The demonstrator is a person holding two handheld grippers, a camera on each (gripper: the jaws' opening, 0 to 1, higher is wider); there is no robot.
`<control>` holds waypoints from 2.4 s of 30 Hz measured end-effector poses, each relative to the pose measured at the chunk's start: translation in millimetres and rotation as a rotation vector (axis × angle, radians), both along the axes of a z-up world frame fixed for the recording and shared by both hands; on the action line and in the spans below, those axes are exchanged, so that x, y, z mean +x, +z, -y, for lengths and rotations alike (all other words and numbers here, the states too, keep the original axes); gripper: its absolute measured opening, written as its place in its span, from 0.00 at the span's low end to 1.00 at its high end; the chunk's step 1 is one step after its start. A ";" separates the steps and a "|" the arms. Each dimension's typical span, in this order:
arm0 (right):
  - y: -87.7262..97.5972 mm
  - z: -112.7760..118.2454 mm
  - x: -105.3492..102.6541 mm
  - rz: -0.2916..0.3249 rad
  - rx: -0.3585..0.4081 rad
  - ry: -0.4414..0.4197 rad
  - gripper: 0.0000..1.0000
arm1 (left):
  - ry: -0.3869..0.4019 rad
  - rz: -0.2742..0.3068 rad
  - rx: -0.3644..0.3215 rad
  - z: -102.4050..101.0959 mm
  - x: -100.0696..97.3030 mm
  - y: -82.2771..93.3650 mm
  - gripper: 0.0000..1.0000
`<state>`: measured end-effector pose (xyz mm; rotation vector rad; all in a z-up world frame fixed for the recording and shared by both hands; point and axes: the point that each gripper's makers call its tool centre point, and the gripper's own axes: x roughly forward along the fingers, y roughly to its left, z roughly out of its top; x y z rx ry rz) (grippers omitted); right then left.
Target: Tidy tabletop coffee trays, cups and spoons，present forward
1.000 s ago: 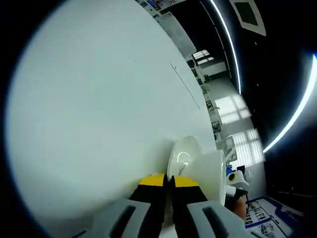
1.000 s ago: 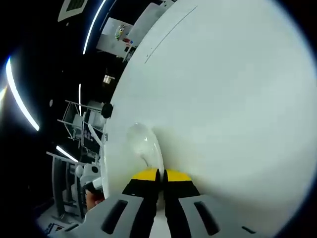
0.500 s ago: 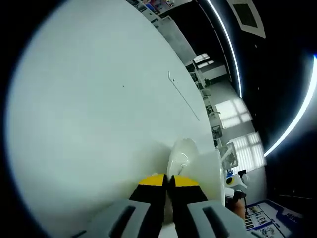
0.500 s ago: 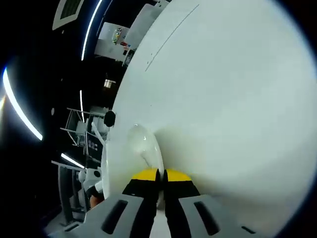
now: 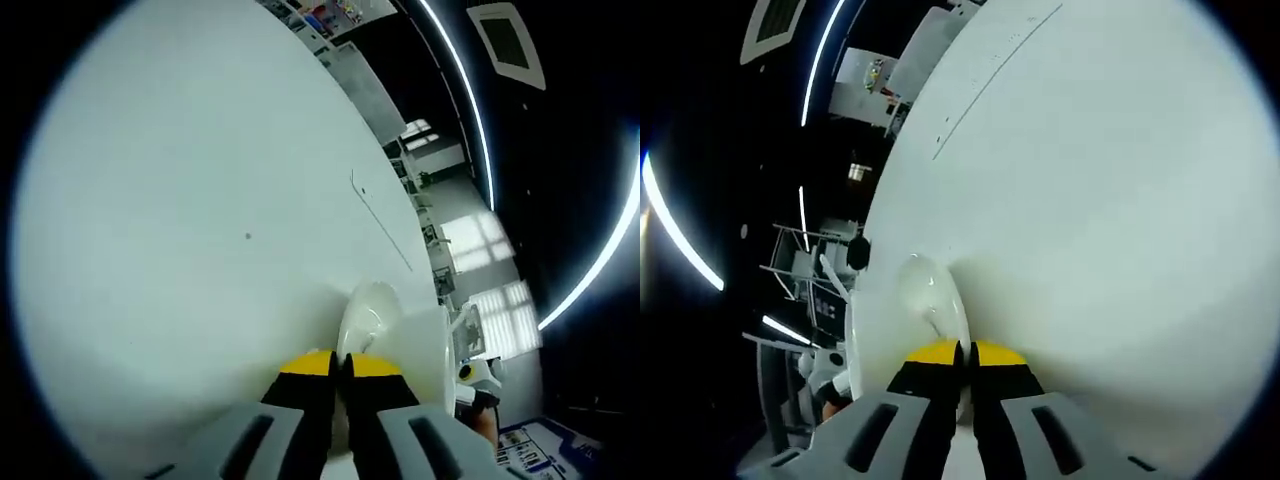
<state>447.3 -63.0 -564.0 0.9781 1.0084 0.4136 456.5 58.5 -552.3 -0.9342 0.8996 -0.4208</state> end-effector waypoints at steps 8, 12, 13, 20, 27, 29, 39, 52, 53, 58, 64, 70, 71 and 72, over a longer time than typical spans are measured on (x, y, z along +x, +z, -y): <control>2.1 -4.7 24.7 0.004 0.025 -0.039 0.05 | 0.051 0.006 -0.013 -7.1 27.8 2.7 0.06; 6.4 -2.7 39.6 0.016 0.010 -0.067 0.05 | 0.072 0.006 -0.016 -5.2 42.1 -0.1 0.06; 7.2 -1.7 43.0 0.021 -0.002 -0.074 0.05 | 0.077 0.004 -0.023 -2.9 43.0 0.0 0.06; 1.4 2.2 60.3 0.030 -0.048 -0.104 0.05 | 0.117 -0.006 -0.055 1.0 56.9 -8.7 0.06; -3.5 -0.8 57.3 0.023 -0.029 -0.102 0.05 | 0.119 -0.007 -0.050 -0.2 57.9 -9.2 0.06; -3.8 -0.5 58.9 0.027 -0.024 -0.106 0.05 | 0.119 -0.007 -0.052 -0.3 58.0 -9.2 0.07; 1.0 2.7 59.7 0.113 -0.004 -0.089 0.08 | 0.133 0.037 -0.055 -0.3 55.3 -7.6 0.08; 31.9 33.1 51.1 0.383 -0.119 -0.100 0.18 | 0.112 0.236 0.118 -20.6 38.2 14.7 0.09; 35.4 36.3 49.0 0.417 -0.151 -0.095 0.18 | 0.111 0.256 0.148 -24.3 36.3 18.2 0.09; 58.9 37.6 39.1 0.543 -0.198 -0.070 0.18 | 0.114 0.326 0.199 -29.9 25.8 33.9 0.09; 85.8 41.7 20.9 0.686 -0.319 -0.028 0.18 | 0.100 0.439 0.223 -29.9 0.9 56.4 0.09; 108.4 45.3 2.3 0.830 -0.418 0.005 0.18 | 0.096 0.580 0.286 -39.3 -26.7 78.5 0.09; 111.2 45.8 -1.7 0.846 -0.432 0.006 0.18 | 0.095 0.602 0.306 -41.9 -30.7 80.6 0.09; 114.8 45.0 -6.5 0.858 -0.434 0.009 0.18 | 0.094 0.616 0.313 -44.5 -32.6 81.1 0.09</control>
